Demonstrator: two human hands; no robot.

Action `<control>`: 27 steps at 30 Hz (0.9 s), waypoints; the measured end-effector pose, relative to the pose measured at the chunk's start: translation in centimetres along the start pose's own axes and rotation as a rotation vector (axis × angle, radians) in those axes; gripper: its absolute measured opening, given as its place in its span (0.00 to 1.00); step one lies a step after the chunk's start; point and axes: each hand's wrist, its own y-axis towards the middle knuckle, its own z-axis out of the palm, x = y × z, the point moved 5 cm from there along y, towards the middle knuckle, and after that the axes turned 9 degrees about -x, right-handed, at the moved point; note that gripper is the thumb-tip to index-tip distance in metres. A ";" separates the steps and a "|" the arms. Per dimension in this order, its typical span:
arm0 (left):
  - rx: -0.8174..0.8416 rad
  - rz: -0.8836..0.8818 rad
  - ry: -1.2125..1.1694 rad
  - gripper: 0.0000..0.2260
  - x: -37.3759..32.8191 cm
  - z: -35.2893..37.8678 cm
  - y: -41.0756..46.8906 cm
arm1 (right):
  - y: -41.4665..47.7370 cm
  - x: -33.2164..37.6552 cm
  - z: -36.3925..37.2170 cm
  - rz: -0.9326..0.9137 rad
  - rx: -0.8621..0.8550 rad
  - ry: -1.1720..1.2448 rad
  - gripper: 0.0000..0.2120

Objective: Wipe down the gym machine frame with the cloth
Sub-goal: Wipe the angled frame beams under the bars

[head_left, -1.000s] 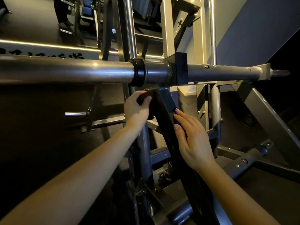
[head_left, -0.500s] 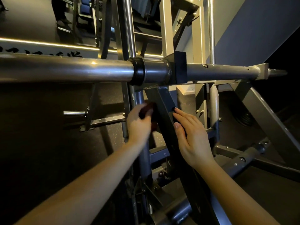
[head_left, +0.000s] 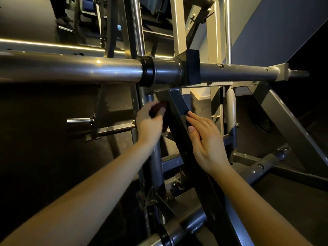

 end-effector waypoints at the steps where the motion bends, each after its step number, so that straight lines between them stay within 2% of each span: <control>1: 0.024 0.012 -0.012 0.12 0.5 -0.2 -2.8 | 0.0 -0.1 0.0 0.002 0.003 0.021 0.21; 3: 0.116 0.090 0.006 0.13 0.9 -0.7 -8.7 | -0.1 -0.3 -0.2 0.019 0.013 0.068 0.20; 6: 0.250 0.047 -0.009 0.13 2.1 -1.3 -15.4 | -1.1 -0.6 -1.5 0.049 0.051 0.067 0.21; 8: 0.277 0.061 0.014 0.13 2.0 -1.5 -16.6 | -2.8 -0.9 -2.5 0.036 0.100 0.012 0.21; 13: 0.085 0.015 0.010 0.12 0.4 -0.7 -6.4 | -7.3 -2.6 -4.7 -0.048 0.170 -0.127 0.23; 16: 0.003 0.045 0.013 0.12 0.3 -0.3 -6.8 | -7.8 -2.8 -4.8 -0.056 0.198 -0.123 0.24; 19: 0.102 -0.068 -0.038 0.14 2.6 -0.4 -15.8 | -7.6 -2.8 -4.7 -0.020 0.215 -0.088 0.24; 21: 0.183 -0.021 -0.010 0.13 2.7 -1.0 -19.7 | -7.5 -2.9 -4.8 0.025 0.240 -0.085 0.24; 23: 0.185 0.008 -0.009 0.13 2.0 -0.9 -17.8 | -7.7 -3.0 -5.0 0.049 0.259 -0.083 0.24; 27: 0.054 -0.048 -0.031 0.12 0.0 -0.3 -8.1 | -8.5 -3.0 -5.4 0.095 0.268 -0.040 0.24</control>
